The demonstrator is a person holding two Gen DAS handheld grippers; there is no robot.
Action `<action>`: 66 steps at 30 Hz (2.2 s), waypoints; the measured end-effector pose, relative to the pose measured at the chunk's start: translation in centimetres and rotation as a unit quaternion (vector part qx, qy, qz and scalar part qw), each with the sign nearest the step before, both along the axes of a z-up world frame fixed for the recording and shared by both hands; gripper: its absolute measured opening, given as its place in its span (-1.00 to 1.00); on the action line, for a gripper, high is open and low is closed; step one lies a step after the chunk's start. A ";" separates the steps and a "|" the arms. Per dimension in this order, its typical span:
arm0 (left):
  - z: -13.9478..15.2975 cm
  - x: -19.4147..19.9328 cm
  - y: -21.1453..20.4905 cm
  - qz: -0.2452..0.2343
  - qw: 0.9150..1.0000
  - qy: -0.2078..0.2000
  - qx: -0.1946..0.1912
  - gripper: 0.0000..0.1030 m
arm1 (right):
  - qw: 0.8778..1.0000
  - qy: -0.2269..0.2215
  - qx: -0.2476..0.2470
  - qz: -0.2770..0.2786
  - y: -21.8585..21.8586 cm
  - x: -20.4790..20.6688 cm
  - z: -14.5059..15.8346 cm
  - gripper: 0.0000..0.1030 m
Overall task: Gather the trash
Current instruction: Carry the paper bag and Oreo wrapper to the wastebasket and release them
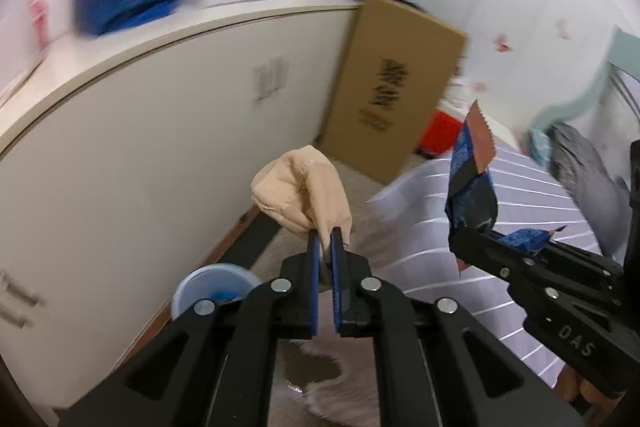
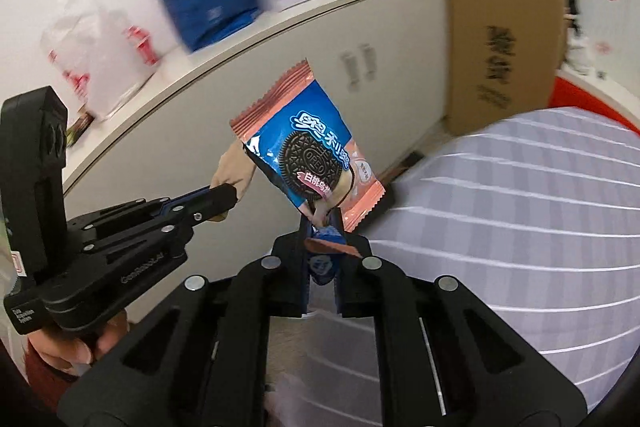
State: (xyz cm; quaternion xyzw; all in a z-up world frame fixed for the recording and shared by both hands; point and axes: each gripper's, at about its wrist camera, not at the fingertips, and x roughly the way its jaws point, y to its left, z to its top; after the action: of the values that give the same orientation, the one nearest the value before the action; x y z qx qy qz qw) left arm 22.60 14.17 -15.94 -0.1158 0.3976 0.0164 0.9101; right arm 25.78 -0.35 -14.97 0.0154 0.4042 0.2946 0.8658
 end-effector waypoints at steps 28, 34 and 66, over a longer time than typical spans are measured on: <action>-25.7 1.7 17.7 0.111 0.962 0.210 -0.138 -0.90 | 0.970 0.240 -0.025 -0.016 18.1 6.2 -26.1 0.08; -27.3 2.3 17.1 0.103 0.959 0.222 -0.142 -0.90 | 0.969 0.245 -0.021 -0.022 17.7 6.6 -27.0 0.15; -14.9 0.8 14.3 0.085 0.978 0.140 -0.131 0.22 | 0.998 0.042 -0.004 -0.047 13.4 2.6 -9.9 0.24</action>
State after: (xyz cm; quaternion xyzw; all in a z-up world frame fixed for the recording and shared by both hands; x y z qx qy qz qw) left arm 23.40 28.44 -30.85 -0.2637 0.5081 0.0578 0.8179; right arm 28.41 13.05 -24.86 0.0433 0.4400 0.2509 0.8612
